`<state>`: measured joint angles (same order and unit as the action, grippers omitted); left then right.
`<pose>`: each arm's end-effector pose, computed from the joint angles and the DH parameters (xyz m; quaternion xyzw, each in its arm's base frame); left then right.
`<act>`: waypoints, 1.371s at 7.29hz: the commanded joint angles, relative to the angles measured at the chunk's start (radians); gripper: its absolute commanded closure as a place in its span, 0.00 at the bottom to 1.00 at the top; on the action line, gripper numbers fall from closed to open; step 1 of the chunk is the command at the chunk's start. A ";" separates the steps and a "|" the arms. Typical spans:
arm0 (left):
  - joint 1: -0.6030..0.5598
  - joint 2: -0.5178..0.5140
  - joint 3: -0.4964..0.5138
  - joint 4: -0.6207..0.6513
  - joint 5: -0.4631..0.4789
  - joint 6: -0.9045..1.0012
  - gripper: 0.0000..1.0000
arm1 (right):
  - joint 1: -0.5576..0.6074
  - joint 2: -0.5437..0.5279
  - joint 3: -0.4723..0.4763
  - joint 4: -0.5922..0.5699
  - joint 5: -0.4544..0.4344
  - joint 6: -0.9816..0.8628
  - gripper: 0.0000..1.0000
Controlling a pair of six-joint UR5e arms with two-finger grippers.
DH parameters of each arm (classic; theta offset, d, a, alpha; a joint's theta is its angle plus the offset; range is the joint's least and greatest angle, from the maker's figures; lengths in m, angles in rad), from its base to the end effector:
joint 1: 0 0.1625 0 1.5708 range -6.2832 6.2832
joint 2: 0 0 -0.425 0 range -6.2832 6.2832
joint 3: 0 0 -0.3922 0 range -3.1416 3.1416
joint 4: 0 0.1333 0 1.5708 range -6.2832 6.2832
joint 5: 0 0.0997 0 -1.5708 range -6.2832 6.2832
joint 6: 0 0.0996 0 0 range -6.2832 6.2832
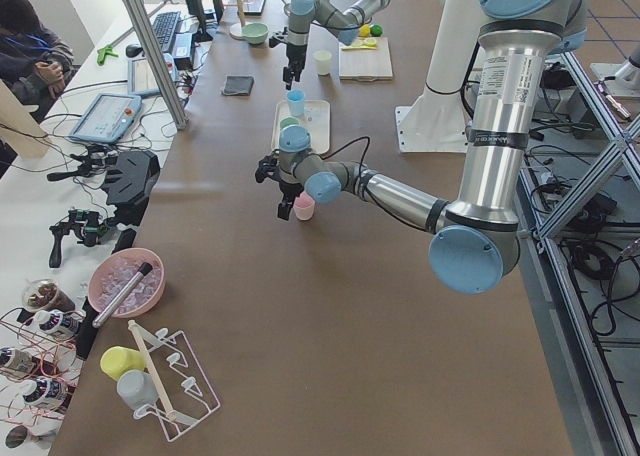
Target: Place all cups on tray
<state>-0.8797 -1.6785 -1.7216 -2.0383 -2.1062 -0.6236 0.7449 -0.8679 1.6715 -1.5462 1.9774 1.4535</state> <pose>0.2910 -0.4812 0.4826 0.1200 0.4050 0.1243 0.8979 -0.4376 -0.5312 0.1928 -0.0033 -0.4353 0.1995 0.8779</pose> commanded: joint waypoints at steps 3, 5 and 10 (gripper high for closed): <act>0.036 0.019 0.002 -0.017 0.000 -0.002 1.00 | 0.134 -0.123 0.163 -0.129 0.078 -0.250 0.00; 0.036 0.007 -0.080 0.000 -0.012 -0.084 1.00 | 0.178 -0.268 0.224 -0.121 0.112 -0.416 0.00; 0.198 -0.321 -0.116 0.321 0.050 -0.348 1.00 | 0.226 -0.540 0.246 0.127 0.179 -0.482 0.00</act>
<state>-0.7559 -1.9223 -1.8482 -1.7811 -2.0953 -0.9062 0.9515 -1.3602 1.9119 -1.4479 2.1379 0.9935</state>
